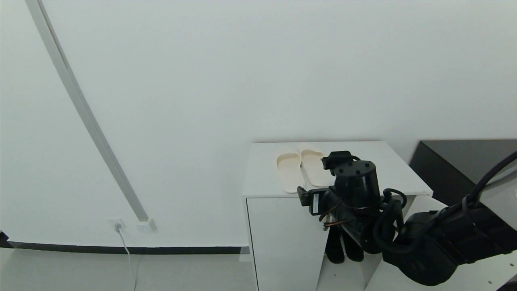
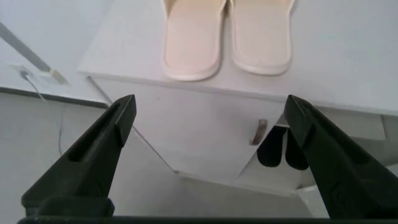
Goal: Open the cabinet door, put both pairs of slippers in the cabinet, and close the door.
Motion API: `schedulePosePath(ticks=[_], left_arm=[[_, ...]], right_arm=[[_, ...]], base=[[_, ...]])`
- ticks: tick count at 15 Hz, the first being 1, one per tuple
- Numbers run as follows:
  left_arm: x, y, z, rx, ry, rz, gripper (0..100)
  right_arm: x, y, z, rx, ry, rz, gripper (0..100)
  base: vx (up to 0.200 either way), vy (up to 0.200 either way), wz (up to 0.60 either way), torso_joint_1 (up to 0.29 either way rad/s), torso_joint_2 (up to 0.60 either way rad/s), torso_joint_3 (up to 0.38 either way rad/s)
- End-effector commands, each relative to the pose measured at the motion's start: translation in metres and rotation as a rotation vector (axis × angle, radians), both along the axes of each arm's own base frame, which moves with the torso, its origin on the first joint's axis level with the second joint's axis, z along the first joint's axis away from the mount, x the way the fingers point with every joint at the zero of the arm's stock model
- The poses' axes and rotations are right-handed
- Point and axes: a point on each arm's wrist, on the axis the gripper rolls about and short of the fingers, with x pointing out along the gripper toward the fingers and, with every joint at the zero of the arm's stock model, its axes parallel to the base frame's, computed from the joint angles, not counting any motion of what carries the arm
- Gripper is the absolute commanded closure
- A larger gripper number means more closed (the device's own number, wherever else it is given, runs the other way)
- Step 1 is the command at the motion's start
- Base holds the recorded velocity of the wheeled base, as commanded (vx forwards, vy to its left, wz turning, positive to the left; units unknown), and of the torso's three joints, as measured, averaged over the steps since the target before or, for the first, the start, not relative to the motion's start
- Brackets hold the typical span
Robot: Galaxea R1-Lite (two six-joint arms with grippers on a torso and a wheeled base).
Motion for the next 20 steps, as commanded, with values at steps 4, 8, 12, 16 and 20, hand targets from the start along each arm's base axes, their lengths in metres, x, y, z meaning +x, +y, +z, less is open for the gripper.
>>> schedulePosePath(ticks=[4, 8, 12, 16, 20], left_arm=[[0.000, 0.000, 0.000, 0.000, 0.001, 0.001, 100], [0.000, 0.000, 0.000, -0.003, 0.002, 0.003, 100], [0.000, 0.000, 0.000, -0.006, 0.002, 0.004, 100], [0.000, 0.000, 0.000, -0.009, 0.002, 0.004, 100], [0.000, 0.000, 0.000, -0.010, 0.002, 0.006, 100]], right_arm=[[0.003, 0.003, -0.013, -0.026, 0.028, 0.001, 0], [0.012, 0.010, -0.042, -0.036, 0.040, 0.006, 0], [0.032, 0.015, -0.058, -0.063, -0.006, 0.044, 0], [0.058, 0.019, -0.073, -0.053, -0.016, 0.016, 0], [0.084, 0.028, -0.078, -0.033, -0.043, 0.021, 0]], base=[[0.200, 0.000, 0.00, 0.011, 0.00, 0.000], [0.200, 0.000, 0.00, -0.005, 0.00, 0.005], [0.000, 0.000, 0.00, 0.000, 0.00, 0.000], [0.000, 0.000, 0.00, 0.000, 0.00, 0.000], [0.000, 0.000, 0.00, 0.000, 0.00, 0.000]])
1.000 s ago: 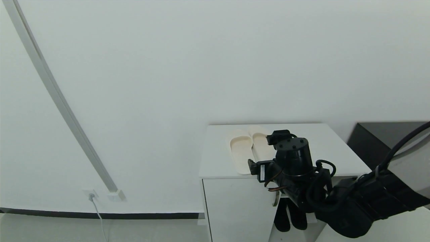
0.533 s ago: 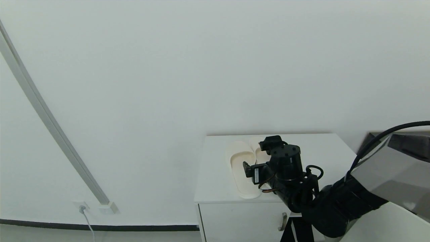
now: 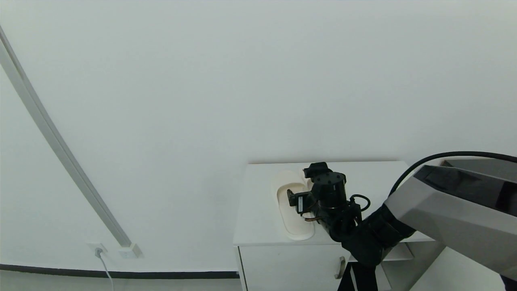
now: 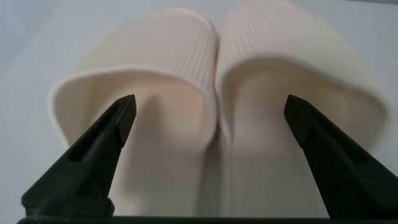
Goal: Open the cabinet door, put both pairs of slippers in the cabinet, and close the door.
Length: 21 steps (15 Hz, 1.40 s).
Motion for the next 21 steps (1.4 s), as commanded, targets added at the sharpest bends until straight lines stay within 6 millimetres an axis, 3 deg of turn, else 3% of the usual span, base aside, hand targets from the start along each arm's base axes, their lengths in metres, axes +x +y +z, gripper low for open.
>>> schedulePosePath(ticks=[1, 5, 6, 12, 15, 17, 19, 21], left_arm=[[0.000, 0.000, 0.000, 0.000, 0.001, -0.001, 100], [0.000, 0.000, 0.000, 0.000, 0.001, -0.001, 100], [0.000, 0.000, 0.000, 0.000, 0.001, 0.001, 100], [0.000, 0.000, 0.000, -0.002, 0.001, -0.001, 100], [0.000, 0.000, 0.000, -0.002, 0.001, -0.001, 100], [0.000, 0.000, 0.000, -0.002, 0.001, 0.001, 100], [0.000, 0.000, 0.000, -0.002, 0.000, 0.002, 100], [0.000, 0.000, 0.000, 0.001, 0.001, 0.001, 100]], right_arm=[[0.020, 0.005, -0.010, -0.009, -0.007, -0.004, 0], [0.034, 0.012, -0.001, -0.007, -0.010, -0.005, 0], [0.034, 0.012, -0.001, -0.007, -0.010, -0.005, 100], [0.032, 0.012, 0.001, -0.006, -0.011, -0.003, 100], [0.011, 0.004, 0.036, 0.015, -0.045, 0.013, 100], [-0.021, -0.006, 0.065, 0.014, -0.062, 0.044, 100], [-0.072, -0.024, 0.082, -0.001, -0.037, 0.128, 100], [-0.119, -0.043, 0.080, -0.034, 0.008, 0.202, 100]], base=[[0.000, 0.000, 0.00, 0.000, 0.00, 0.000], [0.000, 0.000, 0.00, 0.000, 0.00, 0.000], [0.000, 0.000, 0.00, 0.000, 0.00, 0.000], [0.000, 0.000, 0.00, 0.000, 0.00, 0.000], [0.000, 0.000, 0.00, 0.000, 0.00, 0.000], [0.000, 0.000, 0.00, 0.000, 0.00, 0.000], [0.000, 0.000, 0.00, 0.000, 0.00, 0.000], [0.000, 0.000, 0.00, 0.000, 0.00, 0.000]])
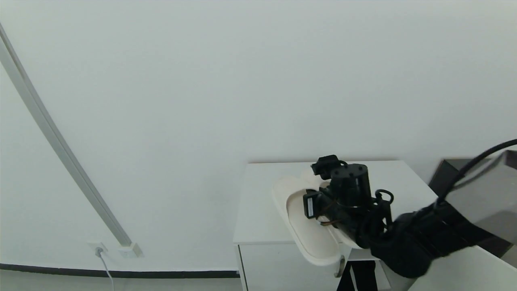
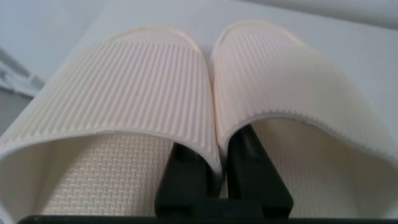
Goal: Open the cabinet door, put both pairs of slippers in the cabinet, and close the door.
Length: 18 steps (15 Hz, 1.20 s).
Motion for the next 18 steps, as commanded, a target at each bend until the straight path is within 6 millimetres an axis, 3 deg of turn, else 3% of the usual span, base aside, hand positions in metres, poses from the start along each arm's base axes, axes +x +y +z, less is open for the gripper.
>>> schedulePosePath(ticks=[1, 3, 10, 18], left_arm=[[0.000, 0.000, 0.000, -0.001, 0.001, 0.000, 100], [0.000, 0.000, 0.000, -0.001, 0.001, 0.000, 100], [0.000, 0.000, 0.000, -0.005, 0.001, 0.002, 100], [0.000, 0.000, 0.000, -0.007, 0.002, 0.005, 100]], right_arm=[[-0.075, -0.033, 0.028, 0.010, 0.001, 0.119, 100], [-0.097, -0.042, 0.023, 0.000, 0.027, 0.155, 100], [-0.103, -0.038, 0.023, 0.023, 0.038, 0.173, 100], [-0.108, -0.037, 0.021, 0.018, 0.042, 0.190, 100]], base=[[0.000, 0.000, 0.00, 0.000, 0.00, 0.000], [0.000, 0.000, 0.00, 0.000, 0.00, 0.000], [0.000, 0.000, 0.00, 0.000, 0.00, 0.000], [-0.200, 0.000, 0.00, 0.003, 0.00, -0.001]])
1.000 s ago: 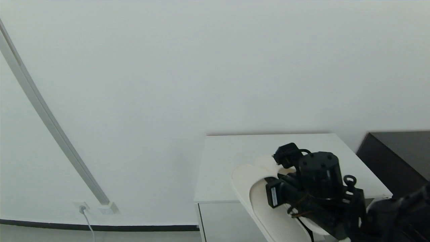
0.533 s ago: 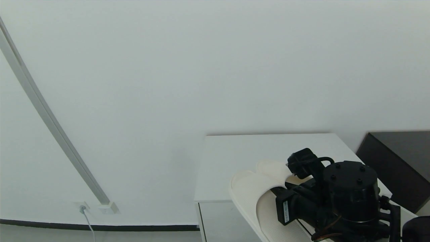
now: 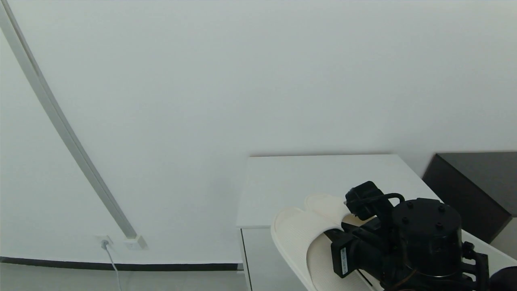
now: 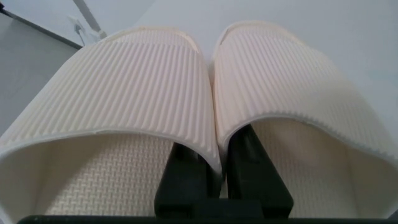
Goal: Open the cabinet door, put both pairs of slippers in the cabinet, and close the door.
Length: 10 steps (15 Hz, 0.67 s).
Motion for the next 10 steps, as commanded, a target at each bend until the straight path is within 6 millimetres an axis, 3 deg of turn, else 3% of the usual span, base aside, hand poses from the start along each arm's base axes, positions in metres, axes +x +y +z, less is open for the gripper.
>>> schedulePosePath(ticks=[1, 3, 10], left_arm=[[0.0001, 0.0000, 0.0000, -0.001, 0.002, 0.000, 100], [0.0001, 0.0000, 0.0000, -0.002, 0.002, 0.000, 100], [0.0001, 0.0001, 0.0000, -0.004, 0.002, 0.005, 100]], right_arm=[[-0.0002, -0.0001, -0.0013, -0.005, 0.003, 0.000, 100], [-0.0001, 0.0000, -0.0017, -0.006, 0.004, 0.000, 100], [-0.0017, 0.0000, -0.0039, -0.015, 0.009, 0.004, 100]], base=[[-0.200, 0.000, 0.00, -0.007, 0.00, 0.002], [-0.200, 0.000, 0.00, -0.002, 0.00, 0.002], [0.000, 0.000, 0.00, 0.000, 0.00, 0.000]])
